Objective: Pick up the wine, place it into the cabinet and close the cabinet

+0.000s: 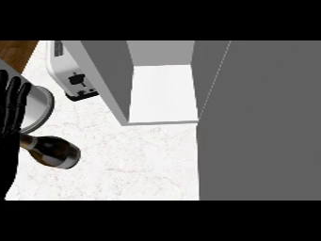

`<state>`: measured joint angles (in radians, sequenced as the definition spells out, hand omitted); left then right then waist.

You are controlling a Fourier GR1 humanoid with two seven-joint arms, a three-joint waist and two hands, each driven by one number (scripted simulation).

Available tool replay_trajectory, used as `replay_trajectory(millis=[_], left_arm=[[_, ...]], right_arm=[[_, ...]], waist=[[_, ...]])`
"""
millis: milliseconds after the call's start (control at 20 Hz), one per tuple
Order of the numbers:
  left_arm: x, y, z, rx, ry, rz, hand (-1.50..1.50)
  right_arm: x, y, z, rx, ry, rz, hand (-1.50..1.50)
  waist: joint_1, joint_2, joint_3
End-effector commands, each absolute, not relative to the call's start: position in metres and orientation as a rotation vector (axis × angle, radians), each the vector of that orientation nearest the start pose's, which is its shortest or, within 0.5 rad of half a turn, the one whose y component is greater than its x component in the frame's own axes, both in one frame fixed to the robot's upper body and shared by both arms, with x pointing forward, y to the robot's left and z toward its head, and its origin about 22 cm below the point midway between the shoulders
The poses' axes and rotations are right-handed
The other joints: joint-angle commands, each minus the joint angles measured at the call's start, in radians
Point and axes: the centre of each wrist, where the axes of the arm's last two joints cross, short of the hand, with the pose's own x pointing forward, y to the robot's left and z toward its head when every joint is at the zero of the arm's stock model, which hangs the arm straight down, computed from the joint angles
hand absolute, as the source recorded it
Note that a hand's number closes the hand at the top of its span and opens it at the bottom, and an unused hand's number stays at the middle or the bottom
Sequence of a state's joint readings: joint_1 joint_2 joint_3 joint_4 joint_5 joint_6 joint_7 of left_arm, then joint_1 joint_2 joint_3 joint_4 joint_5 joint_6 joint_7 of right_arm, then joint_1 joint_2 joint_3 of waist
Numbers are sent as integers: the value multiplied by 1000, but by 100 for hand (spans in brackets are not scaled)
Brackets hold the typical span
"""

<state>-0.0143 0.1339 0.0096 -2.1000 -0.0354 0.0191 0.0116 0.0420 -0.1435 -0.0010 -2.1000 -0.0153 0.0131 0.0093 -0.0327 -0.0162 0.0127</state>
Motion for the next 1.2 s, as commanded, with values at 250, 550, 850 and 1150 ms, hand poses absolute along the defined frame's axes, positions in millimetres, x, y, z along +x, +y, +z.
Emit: replay_trajectory(millis=[250, 550, 850, 1150], left_arm=[[177, 254, 103, 89, -2085, -146, -150], [180, 218, 110, -242, -1911, 82, -150], [155, 199, 137, -237, -1923, 92, -150], [147, 186, 140, -225, -1925, 84, -150]], right_arm=[[166, -241, 102, -10, -2087, 90, -150], [148, -229, 142, 211, -1939, 253, -150], [131, -232, 166, 233, -1927, 264, -150], [135, -229, 188, 213, -1932, 240, -150]], waist=[[33, 14, -13], [32, 14, -13], [32, 15, -13], [34, 15, -13]])
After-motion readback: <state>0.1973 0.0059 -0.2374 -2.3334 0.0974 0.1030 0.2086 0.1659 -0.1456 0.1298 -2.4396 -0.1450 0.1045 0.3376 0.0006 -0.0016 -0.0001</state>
